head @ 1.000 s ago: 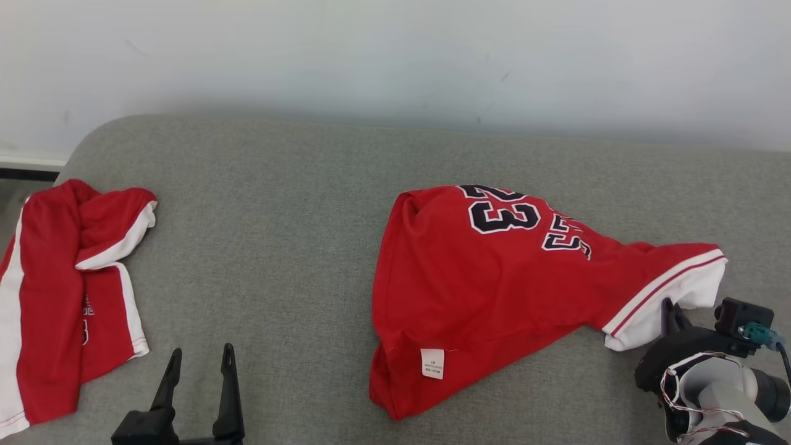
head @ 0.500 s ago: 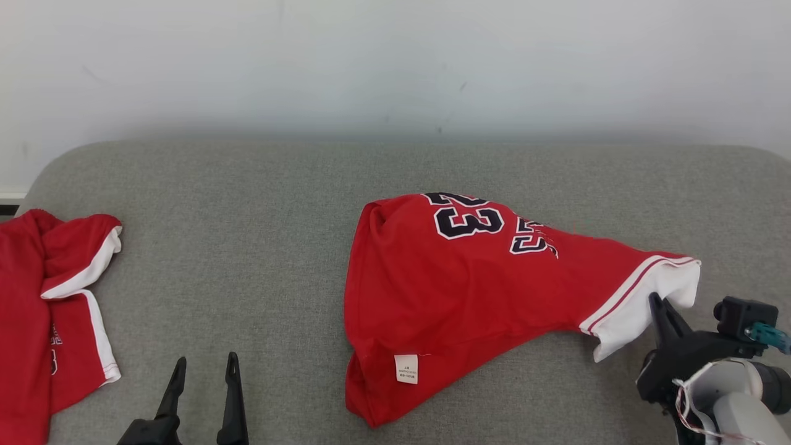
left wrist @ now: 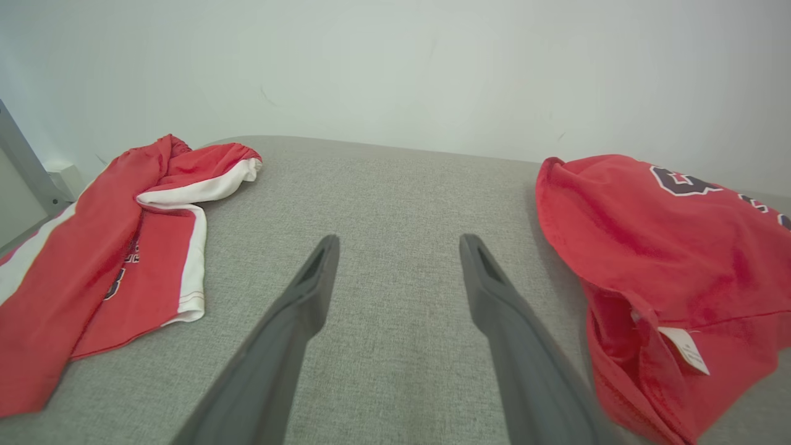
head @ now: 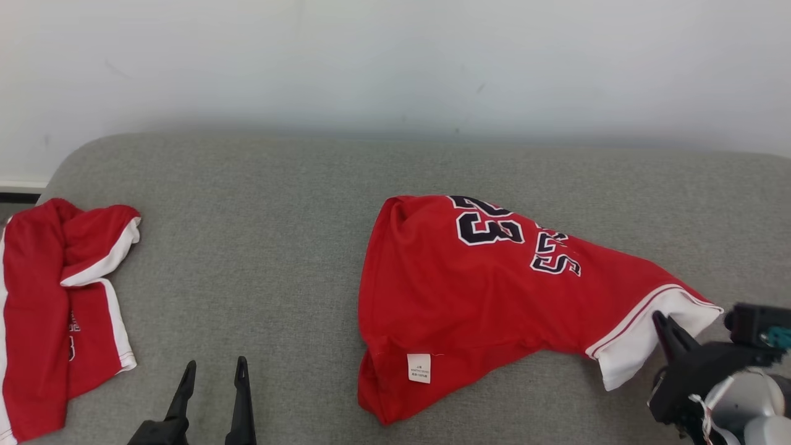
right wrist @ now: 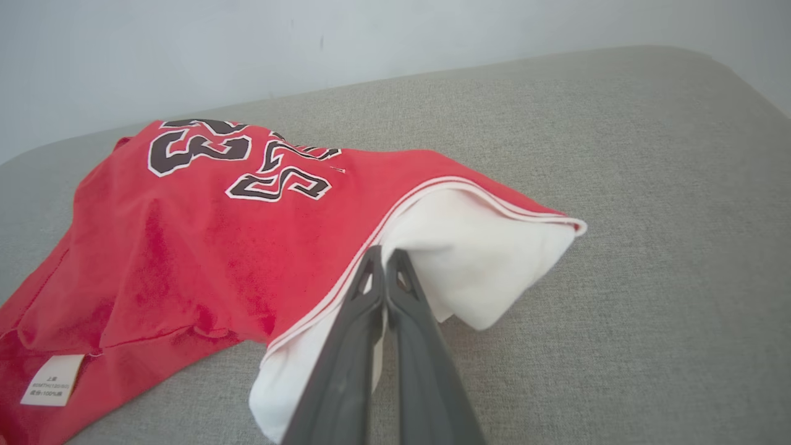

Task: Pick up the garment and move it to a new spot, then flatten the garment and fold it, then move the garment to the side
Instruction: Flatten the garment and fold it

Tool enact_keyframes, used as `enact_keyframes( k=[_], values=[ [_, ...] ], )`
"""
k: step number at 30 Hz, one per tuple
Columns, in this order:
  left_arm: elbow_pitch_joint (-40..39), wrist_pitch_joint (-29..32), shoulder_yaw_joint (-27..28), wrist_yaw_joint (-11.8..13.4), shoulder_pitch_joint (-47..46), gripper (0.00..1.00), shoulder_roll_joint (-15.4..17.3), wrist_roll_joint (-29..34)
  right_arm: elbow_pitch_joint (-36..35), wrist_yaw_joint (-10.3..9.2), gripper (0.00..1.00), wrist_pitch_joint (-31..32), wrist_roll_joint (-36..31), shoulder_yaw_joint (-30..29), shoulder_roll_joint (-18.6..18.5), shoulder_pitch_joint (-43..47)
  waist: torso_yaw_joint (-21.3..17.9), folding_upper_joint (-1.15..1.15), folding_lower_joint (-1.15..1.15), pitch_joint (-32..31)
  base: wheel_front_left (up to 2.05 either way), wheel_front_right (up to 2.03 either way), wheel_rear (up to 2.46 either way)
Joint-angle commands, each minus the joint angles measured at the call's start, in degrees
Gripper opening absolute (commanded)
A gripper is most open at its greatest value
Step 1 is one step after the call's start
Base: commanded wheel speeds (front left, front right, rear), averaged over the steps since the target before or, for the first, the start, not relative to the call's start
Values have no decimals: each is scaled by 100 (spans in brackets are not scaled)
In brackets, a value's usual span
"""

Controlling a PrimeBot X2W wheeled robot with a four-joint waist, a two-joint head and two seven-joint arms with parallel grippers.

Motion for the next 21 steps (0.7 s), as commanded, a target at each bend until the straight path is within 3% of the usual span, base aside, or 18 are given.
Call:
enact_keyframes(
  k=[1, 8, 16, 17, 18, 19, 21],
  values=[
    [23, -9, -13, -35, -41, 100, -33, 18, 147, -13, 0, 51, -115, 43, -50, -156, 64, 0, 0, 27, 0, 0, 0],
    [115, -2, -107, -97, -200, 100, -78, 49, 1704, -13, 0, -434, -545, 190, -231, -1084, 306, 0, 0, 131, 0, 0, 0],
    [220, -5, -111, -132, -274, 100, -102, 48, 3428, -13, 0, -1636, -807, 149, -268, -1950, 460, 0, 0, 193, 0, 0, 0],
    [229, -5, -106, -134, -274, 100, -105, 44, 3622, -13, 18, -1769, -873, 175, -293, -2029, 466, 0, 0, 191, 0, 0, 0],
    [232, -6, -97, -128, -271, 100, -106, 42, 3771, -13, 65, -1961, -898, 191, -300, -2124, 466, 0, 0, 190, 0, 0, 0],
    [237, -6, -84, -126, -262, 100, -103, 38, 3903, -13, 100, -2127, -910, 204, -286, -2208, 456, 0, 0, 185, 0, 0, 0],
    [248, -7, -53, -108, -214, 100, -91, 25, 4102, -13, 100, -2466, -855, 266, -244, -2328, 409, 0, 0, 160, 0, 0, 0]
  ],
)
